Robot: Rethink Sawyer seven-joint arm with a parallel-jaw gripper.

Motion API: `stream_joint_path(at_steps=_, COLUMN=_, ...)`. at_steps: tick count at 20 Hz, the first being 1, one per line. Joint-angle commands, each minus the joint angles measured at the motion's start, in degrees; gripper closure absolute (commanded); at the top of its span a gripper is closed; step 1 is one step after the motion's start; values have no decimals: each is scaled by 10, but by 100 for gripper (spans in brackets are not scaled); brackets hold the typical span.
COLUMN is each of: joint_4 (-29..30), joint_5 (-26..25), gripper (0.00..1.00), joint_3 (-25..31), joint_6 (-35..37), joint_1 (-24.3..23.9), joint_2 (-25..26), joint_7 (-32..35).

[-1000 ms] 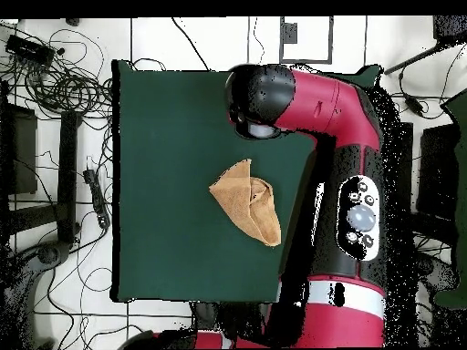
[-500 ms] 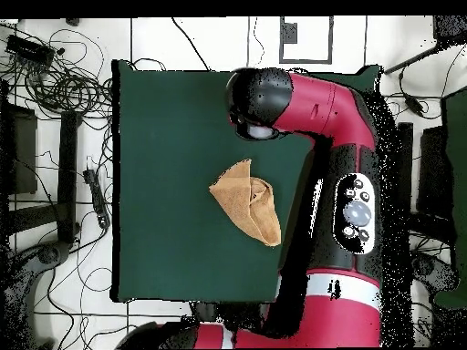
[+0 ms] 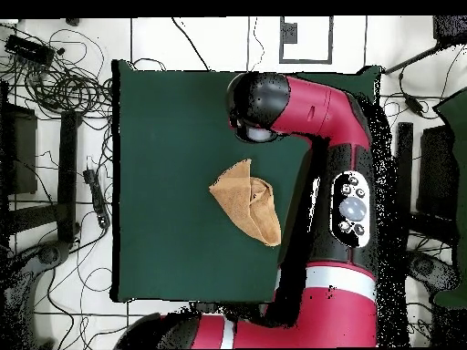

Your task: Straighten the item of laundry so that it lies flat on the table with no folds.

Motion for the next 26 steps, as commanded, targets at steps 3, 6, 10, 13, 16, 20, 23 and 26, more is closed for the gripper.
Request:
stream_joint_path(at_steps=3, joint_4=37, joint_5=0, gripper=0, joint_3=49, joint_6=-22, joint_1=9, joint_2=34, joint_7=55)
stream_joint_path(at_steps=6, joint_4=36, joint_5=-1, gripper=0, joint_3=51, joint_6=-26, joint_1=7, joint_2=36, joint_7=49)
stream_joint_path(at_steps=10, joint_4=41, joint_5=-5, gripper=0, joint_3=54, joint_6=-44, joint_1=3, joint_2=38, joint_7=39)
stream_joint_path(at_steps=13, joint_4=38, joint_5=-10, gripper=0, joint_3=51, joint_6=-49, joint_1=3, joint_2=42, joint_7=40)
stream_joint_path(at_steps=16, joint_4=41, joint_5=-12, gripper=0, joint_3=50, joint_6=-55, joint_1=4, joint_2=42, joint_7=42)
stream_joint_path(at_steps=20, joint_4=46, joint_5=-12, gripper=0, joint_3=50, joint_6=-61, joint_1=6, joint_2=40, joint_7=46)
stream_joint_path(at_steps=23, joint_4=52, joint_5=-13, gripper=0, joint_3=49, joint_6=-70, joint_1=6, joint_2=39, joint_7=47)
stream_joint_path(at_steps=26, joint_4=54, joint_5=-12, gripper=0, joint_3=50, joint_6=-71, joint_1=6, joint_2=38, joint_7=45)
